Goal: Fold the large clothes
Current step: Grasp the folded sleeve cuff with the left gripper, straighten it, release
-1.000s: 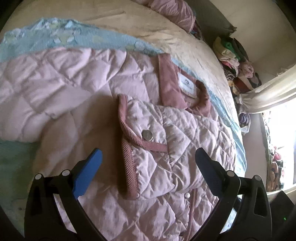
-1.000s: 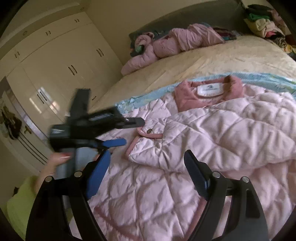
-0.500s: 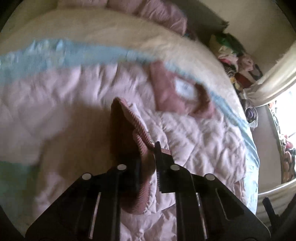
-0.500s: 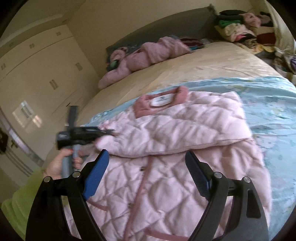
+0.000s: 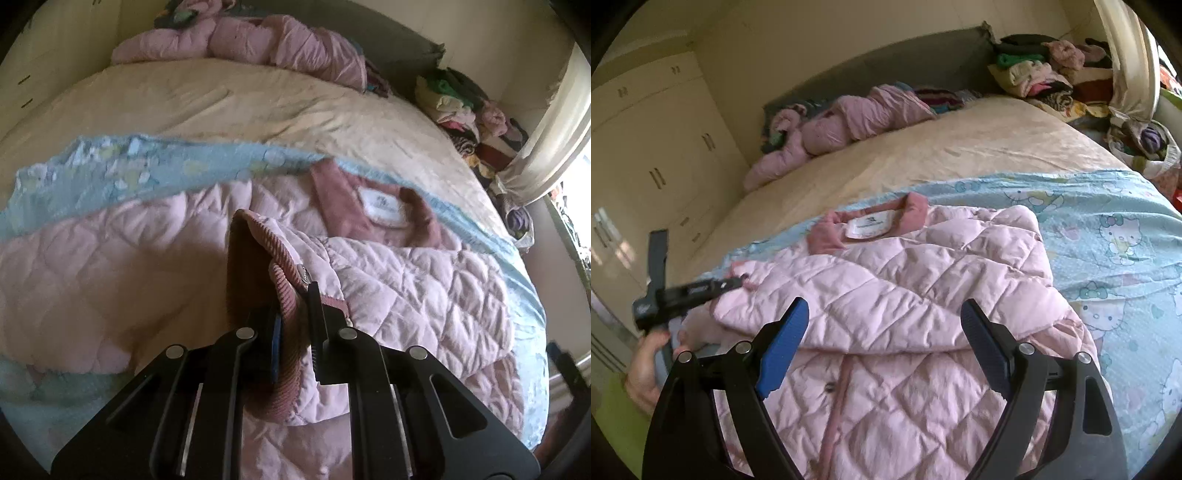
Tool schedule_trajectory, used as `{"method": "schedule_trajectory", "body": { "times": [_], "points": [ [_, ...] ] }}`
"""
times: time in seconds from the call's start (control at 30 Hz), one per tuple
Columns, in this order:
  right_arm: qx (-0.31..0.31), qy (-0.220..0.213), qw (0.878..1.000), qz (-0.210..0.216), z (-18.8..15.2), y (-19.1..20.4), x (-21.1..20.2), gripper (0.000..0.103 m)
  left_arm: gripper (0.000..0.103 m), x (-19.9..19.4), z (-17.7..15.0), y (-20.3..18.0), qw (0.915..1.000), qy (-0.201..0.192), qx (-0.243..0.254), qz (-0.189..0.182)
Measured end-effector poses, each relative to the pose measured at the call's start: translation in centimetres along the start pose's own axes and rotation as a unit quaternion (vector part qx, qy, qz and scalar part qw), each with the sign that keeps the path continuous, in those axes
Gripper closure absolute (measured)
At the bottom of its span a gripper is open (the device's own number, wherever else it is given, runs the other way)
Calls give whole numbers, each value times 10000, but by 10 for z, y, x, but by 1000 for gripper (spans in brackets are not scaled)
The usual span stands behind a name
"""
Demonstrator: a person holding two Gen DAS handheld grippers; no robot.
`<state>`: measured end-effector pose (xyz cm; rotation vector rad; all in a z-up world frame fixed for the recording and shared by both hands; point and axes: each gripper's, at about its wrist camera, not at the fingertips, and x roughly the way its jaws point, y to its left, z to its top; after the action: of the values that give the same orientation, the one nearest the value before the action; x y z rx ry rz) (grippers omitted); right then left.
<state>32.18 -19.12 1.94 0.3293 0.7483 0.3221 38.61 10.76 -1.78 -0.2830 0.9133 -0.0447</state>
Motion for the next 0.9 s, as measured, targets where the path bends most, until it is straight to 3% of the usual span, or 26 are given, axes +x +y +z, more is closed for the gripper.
{"method": "schedule_trajectory", "body": {
  "times": [0.4, 0.57, 0.73, 0.9],
  "points": [
    [169, 314, 9984, -443, 26, -18, 65, 20, 97, 14, -12, 7, 9998, 126, 59, 129],
    [261, 408, 9970, -608, 21, -28, 74, 20, 92, 10, -12, 12, 9999, 110, -2, 113],
    [481, 653, 9942, -703, 10, -49, 86, 20, 89, -10, -6, 23, 9989, -121, -56, 460],
    [659, 874, 9904, -843, -2, -59, 98, 20, 89, -27, -9, 7, 9994, -177, 152, 245]
  ]
}}
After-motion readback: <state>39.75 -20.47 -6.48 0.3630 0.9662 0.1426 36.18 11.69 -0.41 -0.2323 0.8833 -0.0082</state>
